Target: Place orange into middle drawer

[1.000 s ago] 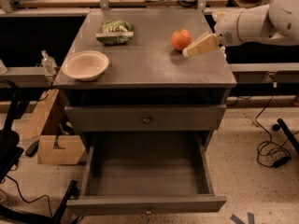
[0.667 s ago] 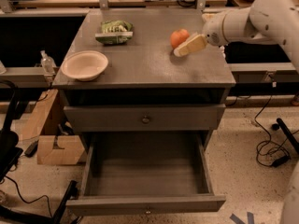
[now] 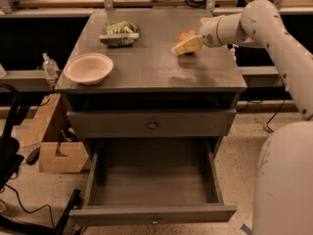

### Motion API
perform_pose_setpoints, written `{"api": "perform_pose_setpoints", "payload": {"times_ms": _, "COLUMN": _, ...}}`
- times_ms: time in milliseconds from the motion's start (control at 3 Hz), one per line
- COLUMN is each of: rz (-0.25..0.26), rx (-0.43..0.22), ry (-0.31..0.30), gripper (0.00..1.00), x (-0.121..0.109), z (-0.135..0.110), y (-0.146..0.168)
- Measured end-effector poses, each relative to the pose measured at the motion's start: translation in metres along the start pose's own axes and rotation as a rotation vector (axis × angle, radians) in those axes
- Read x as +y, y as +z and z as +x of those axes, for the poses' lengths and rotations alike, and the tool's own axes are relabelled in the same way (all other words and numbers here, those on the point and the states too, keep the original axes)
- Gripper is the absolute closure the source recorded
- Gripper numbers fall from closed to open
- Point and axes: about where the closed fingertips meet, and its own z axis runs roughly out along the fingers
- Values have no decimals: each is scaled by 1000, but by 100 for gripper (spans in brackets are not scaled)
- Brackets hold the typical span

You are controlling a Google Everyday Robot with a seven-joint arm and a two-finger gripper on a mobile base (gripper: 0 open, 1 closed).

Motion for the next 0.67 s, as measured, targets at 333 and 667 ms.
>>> {"api": "perform_pose_setpoints", "payload": {"times_ms": 333, "rz": 13, "rx": 17, "ry": 44, "gripper": 4, "x": -9, "z": 12, "y": 19}}
{"api": "perform_pose_setpoints", "payload": {"times_ms": 667, "rz": 40, "rx": 52, "ry": 98, "gripper": 33, "x": -14, "z": 37, "y": 20}}
